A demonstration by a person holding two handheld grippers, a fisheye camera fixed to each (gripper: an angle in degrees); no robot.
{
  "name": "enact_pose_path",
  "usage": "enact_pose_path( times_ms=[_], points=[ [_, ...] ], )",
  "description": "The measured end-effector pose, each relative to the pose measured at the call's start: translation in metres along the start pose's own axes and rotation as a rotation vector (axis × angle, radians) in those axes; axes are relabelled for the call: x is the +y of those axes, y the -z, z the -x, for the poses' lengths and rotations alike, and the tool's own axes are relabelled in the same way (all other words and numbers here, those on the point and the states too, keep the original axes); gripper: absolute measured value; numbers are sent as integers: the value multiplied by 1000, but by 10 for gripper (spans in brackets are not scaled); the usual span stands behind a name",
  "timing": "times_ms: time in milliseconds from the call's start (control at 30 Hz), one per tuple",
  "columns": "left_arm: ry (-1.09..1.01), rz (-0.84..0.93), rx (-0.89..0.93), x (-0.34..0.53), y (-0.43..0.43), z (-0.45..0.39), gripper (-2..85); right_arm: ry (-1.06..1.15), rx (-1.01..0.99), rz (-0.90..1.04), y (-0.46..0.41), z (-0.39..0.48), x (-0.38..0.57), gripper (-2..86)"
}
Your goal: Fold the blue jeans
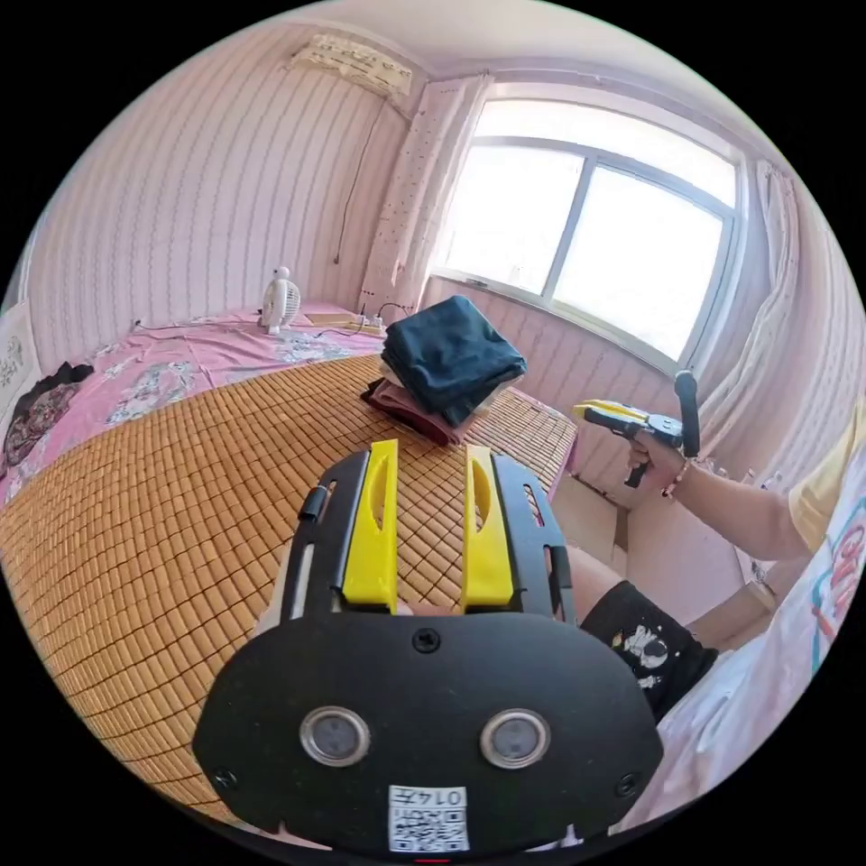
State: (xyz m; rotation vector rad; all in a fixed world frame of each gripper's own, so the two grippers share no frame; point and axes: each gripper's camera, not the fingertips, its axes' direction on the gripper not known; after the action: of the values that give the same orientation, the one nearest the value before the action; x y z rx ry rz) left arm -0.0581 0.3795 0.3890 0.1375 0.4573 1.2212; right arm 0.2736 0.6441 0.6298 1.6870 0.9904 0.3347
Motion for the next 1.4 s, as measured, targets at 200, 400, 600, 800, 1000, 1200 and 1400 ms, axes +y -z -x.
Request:
enact_pose_path(
  times_ms=[200, 400, 600, 800, 1000, 1200, 1400],
  points=[
    [149, 115, 150, -85, -153, 13, 113, -116, -56, -137, -86, -80, -32, 132],
    [222, 189, 140, -139, -270, 8, 131, -140, -88, 17, -191, -128, -46, 138],
    [227, 332, 48, -169, -303, 0, 67, -31, -186, -26, -187, -131, -34, 33],
    [286, 227, 69, -157, -208, 18, 33, -143, -775, -105, -161, -106, -45, 8],
    [258, 46, -53, -123, -23, 36, 19, -12, -1024, -188, -127, 16, -68, 0],
    [359, -265, -368, -79, 187, 46, 5, -60, -1383, -201, -106, 145, -64, -1],
    [256, -482, -507, -76, 310, 21, 3, -31, -1516, -255, -70, 216, -64, 0]
  ],
)
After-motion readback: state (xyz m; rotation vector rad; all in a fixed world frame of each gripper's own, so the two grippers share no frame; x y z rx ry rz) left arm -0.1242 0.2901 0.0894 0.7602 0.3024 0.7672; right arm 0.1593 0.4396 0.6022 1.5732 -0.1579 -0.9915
